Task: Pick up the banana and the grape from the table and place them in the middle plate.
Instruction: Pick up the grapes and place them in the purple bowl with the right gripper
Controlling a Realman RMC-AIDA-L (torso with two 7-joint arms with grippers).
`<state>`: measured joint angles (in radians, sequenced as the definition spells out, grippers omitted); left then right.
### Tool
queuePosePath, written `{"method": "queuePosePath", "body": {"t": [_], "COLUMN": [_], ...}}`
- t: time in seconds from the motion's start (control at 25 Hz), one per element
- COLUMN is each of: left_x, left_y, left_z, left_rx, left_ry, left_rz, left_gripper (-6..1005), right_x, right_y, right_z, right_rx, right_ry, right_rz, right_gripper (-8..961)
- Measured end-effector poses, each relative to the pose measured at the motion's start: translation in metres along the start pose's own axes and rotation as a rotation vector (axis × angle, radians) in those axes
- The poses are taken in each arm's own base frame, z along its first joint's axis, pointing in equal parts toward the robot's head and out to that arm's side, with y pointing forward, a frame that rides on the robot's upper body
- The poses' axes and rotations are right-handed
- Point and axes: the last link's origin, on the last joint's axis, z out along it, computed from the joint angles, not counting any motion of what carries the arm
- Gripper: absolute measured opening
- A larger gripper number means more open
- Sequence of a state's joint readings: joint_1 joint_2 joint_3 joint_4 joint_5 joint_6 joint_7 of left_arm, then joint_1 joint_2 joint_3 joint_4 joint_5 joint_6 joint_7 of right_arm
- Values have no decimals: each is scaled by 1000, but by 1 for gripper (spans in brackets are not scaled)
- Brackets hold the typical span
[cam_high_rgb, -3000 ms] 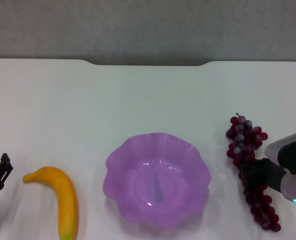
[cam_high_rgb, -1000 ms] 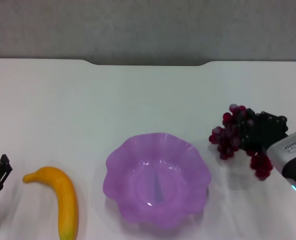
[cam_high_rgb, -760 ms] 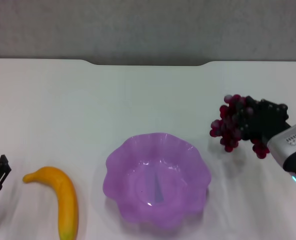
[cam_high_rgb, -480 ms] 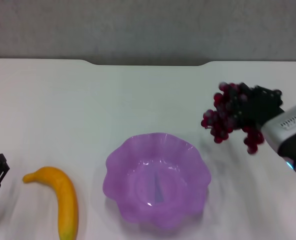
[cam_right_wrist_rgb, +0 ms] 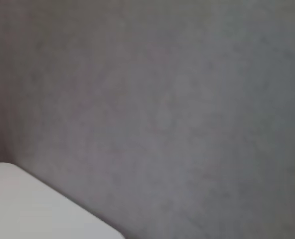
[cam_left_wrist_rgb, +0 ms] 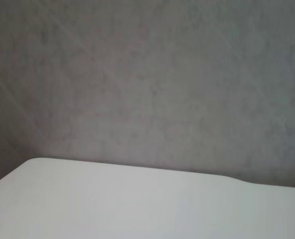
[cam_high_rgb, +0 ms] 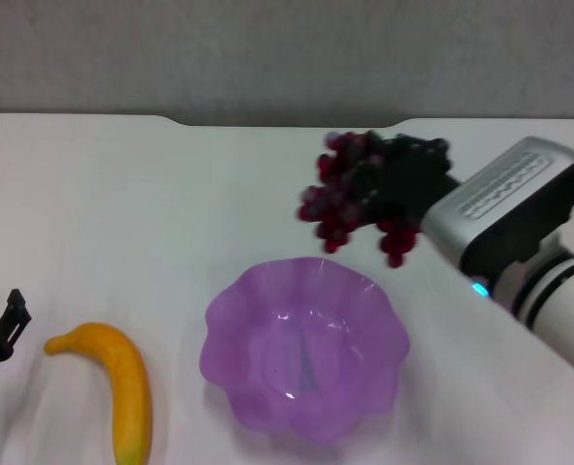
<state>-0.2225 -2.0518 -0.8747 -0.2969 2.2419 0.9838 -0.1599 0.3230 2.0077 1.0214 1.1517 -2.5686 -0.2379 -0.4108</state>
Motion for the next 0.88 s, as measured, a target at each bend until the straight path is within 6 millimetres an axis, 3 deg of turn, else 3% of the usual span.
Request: {"method": "queuePosePath", "body": {"t": [0.44, 0.88], "left_x": [2, 2], "left_y": [-1, -4], "left_z": [1, -1], "left_rx": [5, 14], "left_ry": [7, 9], "left_rz": [-9, -8], "left_gripper": [879, 879], "right_x": [-11, 22], "right_y": [47, 66], "right_z": [1, -6], "right_rx": [-136, -195], "right_ry": [-63, 14], "right_rz": [-8, 34], "right_gripper": [208, 210]}}
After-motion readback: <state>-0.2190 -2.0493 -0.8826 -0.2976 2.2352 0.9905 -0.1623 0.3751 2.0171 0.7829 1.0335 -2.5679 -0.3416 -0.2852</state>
